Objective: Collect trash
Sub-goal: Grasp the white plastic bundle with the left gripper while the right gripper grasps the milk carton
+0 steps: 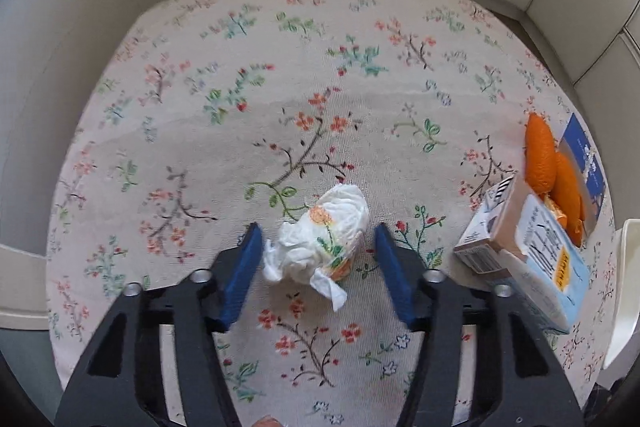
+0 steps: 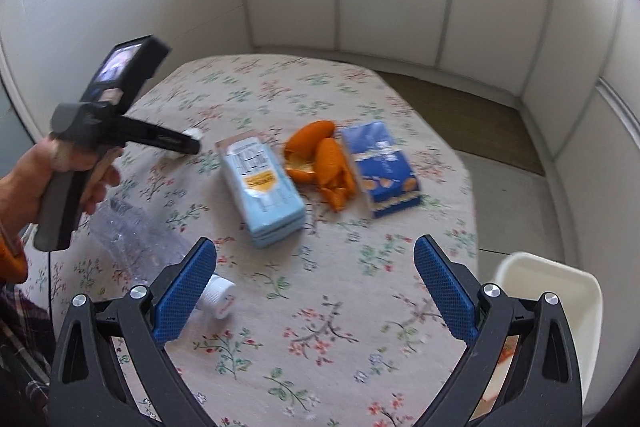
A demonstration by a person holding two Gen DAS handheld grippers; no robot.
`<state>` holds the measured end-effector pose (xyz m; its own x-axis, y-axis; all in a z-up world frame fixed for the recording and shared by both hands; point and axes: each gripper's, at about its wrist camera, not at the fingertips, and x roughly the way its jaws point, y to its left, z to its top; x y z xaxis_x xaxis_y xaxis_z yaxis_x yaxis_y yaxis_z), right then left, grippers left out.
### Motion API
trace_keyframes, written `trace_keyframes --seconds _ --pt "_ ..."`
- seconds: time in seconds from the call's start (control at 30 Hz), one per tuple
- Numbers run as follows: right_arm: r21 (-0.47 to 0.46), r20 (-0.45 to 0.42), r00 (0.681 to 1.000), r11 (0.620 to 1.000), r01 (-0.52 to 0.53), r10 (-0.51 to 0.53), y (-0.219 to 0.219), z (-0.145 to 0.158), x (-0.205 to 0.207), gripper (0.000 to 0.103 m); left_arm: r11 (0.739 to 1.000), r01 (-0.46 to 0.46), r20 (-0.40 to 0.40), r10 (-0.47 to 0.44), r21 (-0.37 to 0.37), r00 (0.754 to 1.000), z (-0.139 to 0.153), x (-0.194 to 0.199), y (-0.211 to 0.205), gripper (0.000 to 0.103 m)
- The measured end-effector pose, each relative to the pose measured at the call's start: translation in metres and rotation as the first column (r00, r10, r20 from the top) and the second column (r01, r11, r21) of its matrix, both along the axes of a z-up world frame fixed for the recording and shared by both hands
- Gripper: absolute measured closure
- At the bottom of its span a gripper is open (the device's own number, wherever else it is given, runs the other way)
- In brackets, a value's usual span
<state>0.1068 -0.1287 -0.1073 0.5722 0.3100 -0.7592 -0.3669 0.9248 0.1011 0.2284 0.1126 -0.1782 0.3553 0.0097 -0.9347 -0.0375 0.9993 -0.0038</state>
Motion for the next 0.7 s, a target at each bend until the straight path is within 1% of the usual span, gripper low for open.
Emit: trace_keyframes --seconds 0.07,0.1,0.13,0.23,0.27,0.33,0.37,0.47,0.53,0.63,0.7 --pt "0.011 -0.024 0.999 0.999 -0.038 0.038 0.008 -0.003 0.007 0.007 1.000 0.009 0.019 -0.009 0.004 1.000 -0.001 -0.001 -0.001 0.057" --pt "0.003 -0.025 0.998 0.998 -0.060 0.060 0.014 -0.004 0.012 0.007 1.000 0.011 0.020 -0.011 -0.001 1.000 0.001 -0.002 -0.001 0.067" --pt "-0.001 -0.024 0.997 0.997 -0.076 0.076 0.019 -0.005 0.017 0.007 1.000 0.004 0.019 -0.004 -0.006 1.000 0.003 -0.004 -0.001 0.068" --pt "0.034 -0.066 0.989 0.991 -0.128 0.130 0.033 -0.010 0.037 0.007 1.000 -0.020 0.025 0.020 -0.023 0.999 0.013 -0.010 0.004 0.069" --pt "0.036 -0.080 0.987 0.990 -0.138 0.140 0.038 -0.012 0.042 0.007 0.999 -0.032 0.037 0.033 -0.036 0.999 0.021 -0.014 0.007 0.069" --pt "0.036 -0.091 0.983 0.987 -0.156 0.159 0.046 -0.016 0.051 0.007 0.995 -0.052 0.059 0.057 -0.082 0.997 0.037 -0.023 0.014 0.069" --pt "0.037 -0.099 0.980 0.984 -0.172 0.175 0.051 -0.018 0.055 0.007 0.991 -0.066 0.080 0.075 -0.115 0.994 0.050 -0.030 0.019 0.069" --pt "-0.001 -0.124 0.970 0.978 -0.210 0.208 0.071 -0.027 0.070 0.007 0.984 -0.068 0.171 0.096 -0.164 0.981 0.088 -0.052 0.027 0.069" --pt "-0.028 -0.139 0.965 0.973 -0.228 0.222 0.081 -0.034 0.075 0.007 0.979 -0.074 0.213 0.115 -0.192 0.970 0.105 -0.066 0.034 0.069" --pt "-0.075 -0.163 0.959 0.966 -0.249 0.234 0.099 -0.046 0.081 0.007 0.971 -0.096 0.245 0.150 -0.221 0.958 0.117 -0.079 0.037 0.069" --pt "-0.091 -0.172 0.956 0.963 -0.254 0.236 0.106 -0.052 0.082 0.007 0.968 -0.104 0.260 0.163 -0.228 0.952 0.123 -0.077 0.036 0.069"
